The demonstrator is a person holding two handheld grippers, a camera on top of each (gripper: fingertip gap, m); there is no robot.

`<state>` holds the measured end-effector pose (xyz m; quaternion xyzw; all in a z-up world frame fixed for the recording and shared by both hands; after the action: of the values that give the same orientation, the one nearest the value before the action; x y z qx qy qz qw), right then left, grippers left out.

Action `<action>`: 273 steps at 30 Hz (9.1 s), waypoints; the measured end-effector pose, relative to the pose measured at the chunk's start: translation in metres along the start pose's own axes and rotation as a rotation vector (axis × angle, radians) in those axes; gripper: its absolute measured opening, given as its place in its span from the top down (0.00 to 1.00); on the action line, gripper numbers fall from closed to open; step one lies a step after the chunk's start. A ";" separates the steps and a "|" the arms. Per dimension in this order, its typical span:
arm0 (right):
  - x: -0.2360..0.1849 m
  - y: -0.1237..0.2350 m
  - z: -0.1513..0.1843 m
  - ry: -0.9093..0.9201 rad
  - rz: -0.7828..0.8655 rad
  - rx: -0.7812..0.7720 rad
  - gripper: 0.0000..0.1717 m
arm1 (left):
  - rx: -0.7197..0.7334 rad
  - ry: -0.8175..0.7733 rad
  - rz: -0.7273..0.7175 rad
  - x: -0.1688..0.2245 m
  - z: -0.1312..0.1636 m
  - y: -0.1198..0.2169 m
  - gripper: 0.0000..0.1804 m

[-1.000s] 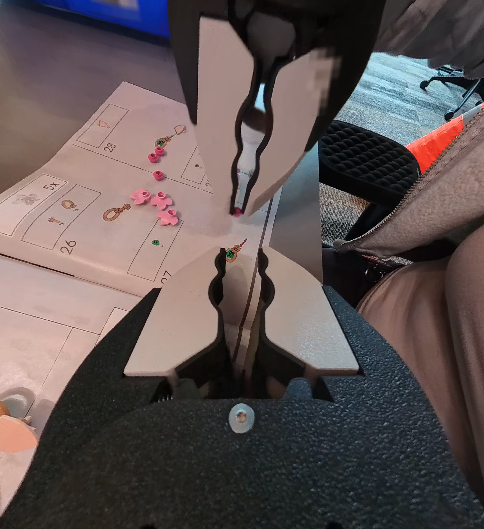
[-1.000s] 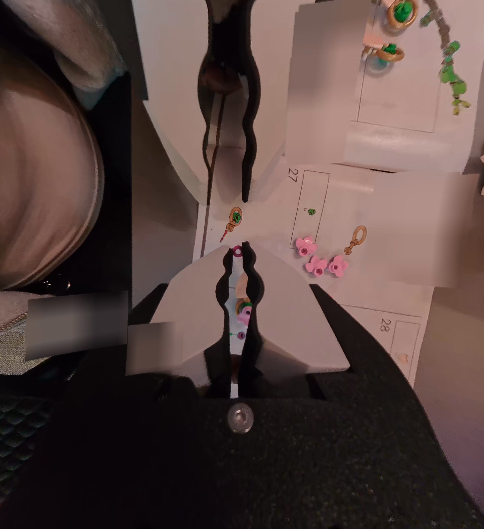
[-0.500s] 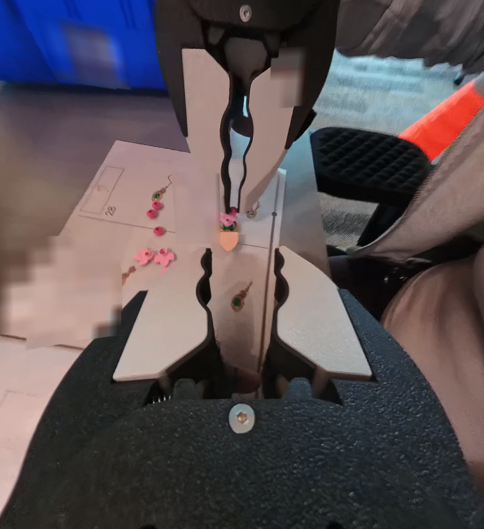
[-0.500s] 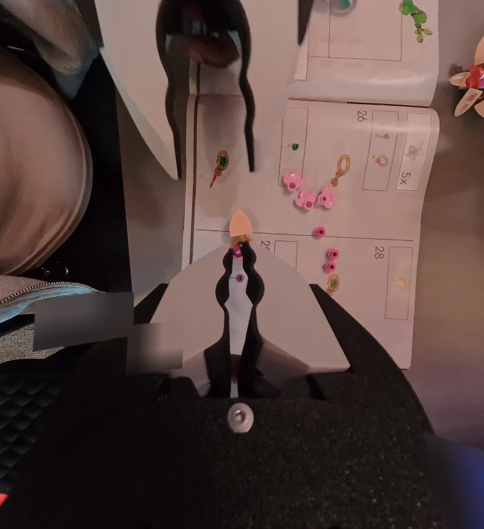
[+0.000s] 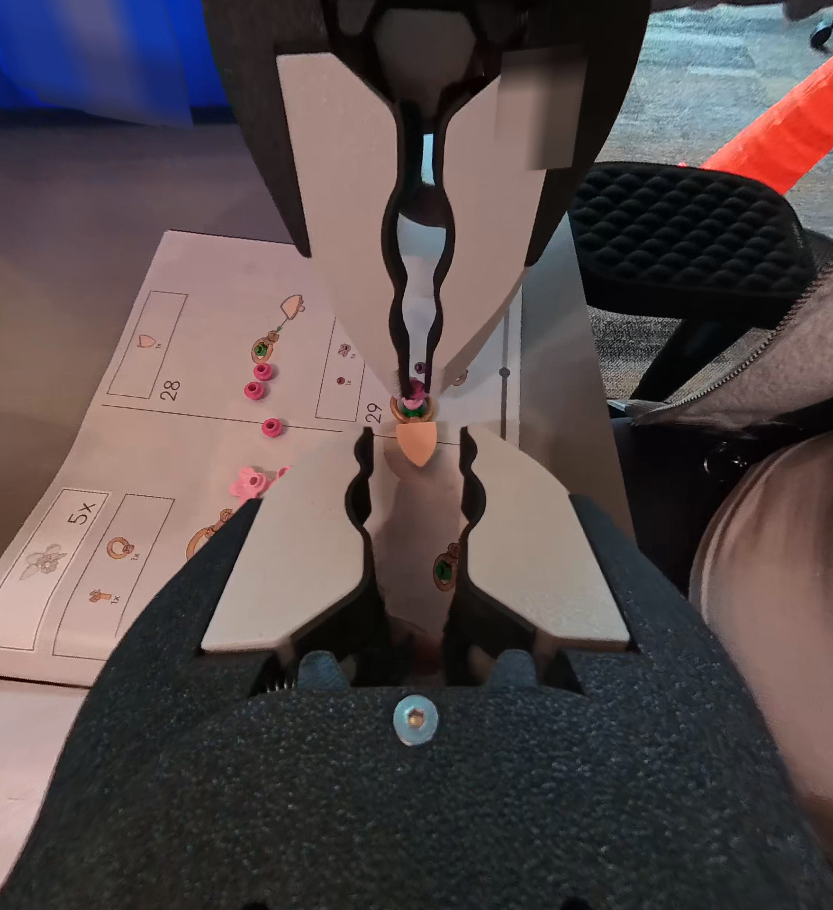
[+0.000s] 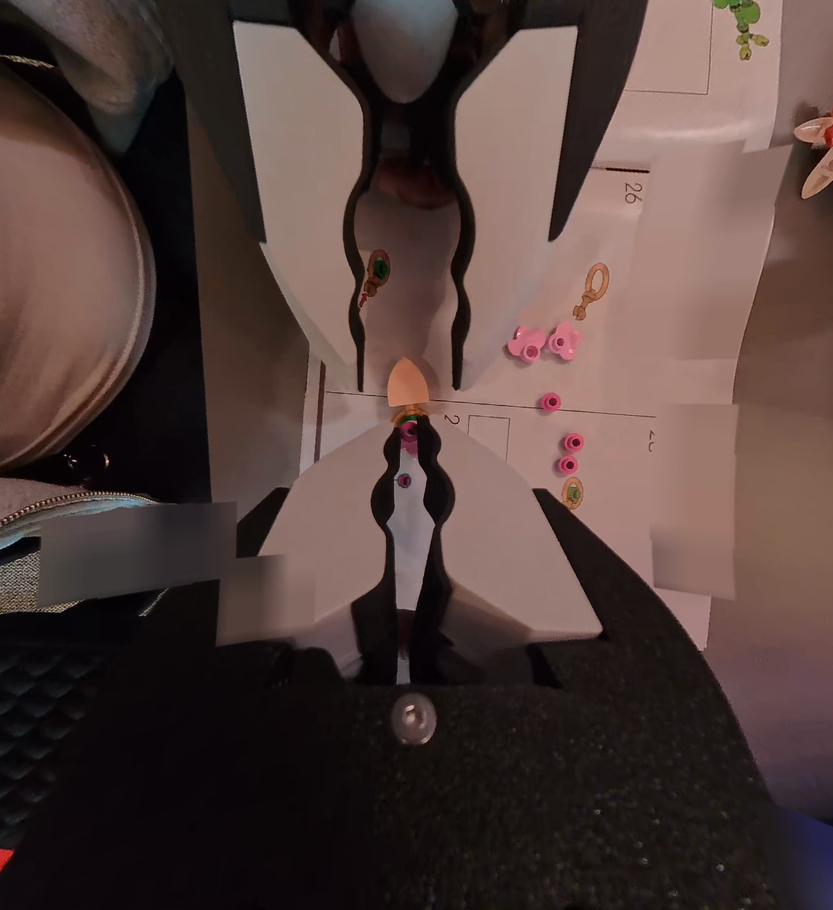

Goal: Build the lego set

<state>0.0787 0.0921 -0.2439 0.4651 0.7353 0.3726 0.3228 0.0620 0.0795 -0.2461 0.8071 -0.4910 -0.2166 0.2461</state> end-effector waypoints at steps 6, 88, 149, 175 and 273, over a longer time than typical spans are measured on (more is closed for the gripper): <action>0.000 -0.001 0.000 -0.004 0.003 -0.011 0.97 | -0.054 -0.015 0.006 0.002 0.006 -0.005 0.85; -0.026 -0.005 0.007 -0.156 0.130 0.040 0.95 | -0.015 0.003 0.007 0.001 0.003 -0.001 0.86; -0.009 0.004 0.035 -0.259 0.133 -0.128 0.94 | -0.049 0.034 0.017 0.000 0.008 -0.002 0.86; -0.002 0.003 -0.002 -0.124 0.054 -0.072 0.97 | -0.061 0.037 0.025 0.001 0.009 -0.003 0.86; -0.003 -0.005 -0.004 -0.215 0.049 -0.304 0.95 | 0.377 0.506 -0.105 -0.053 -0.006 0.041 0.90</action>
<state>0.0745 0.0874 -0.2458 0.4659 0.6200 0.4353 0.4571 0.0146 0.1122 -0.2106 0.8910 -0.4033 0.0732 0.1951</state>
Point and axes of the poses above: each gripper's, where its closed fingertips meet, y back along the fingers, z out of its underside, x = y × z across the jaws, the point moved 1 cm from there along y, back along the fingers, and after that the axes turned 12 degrees about -y, right-handed, at the moved point
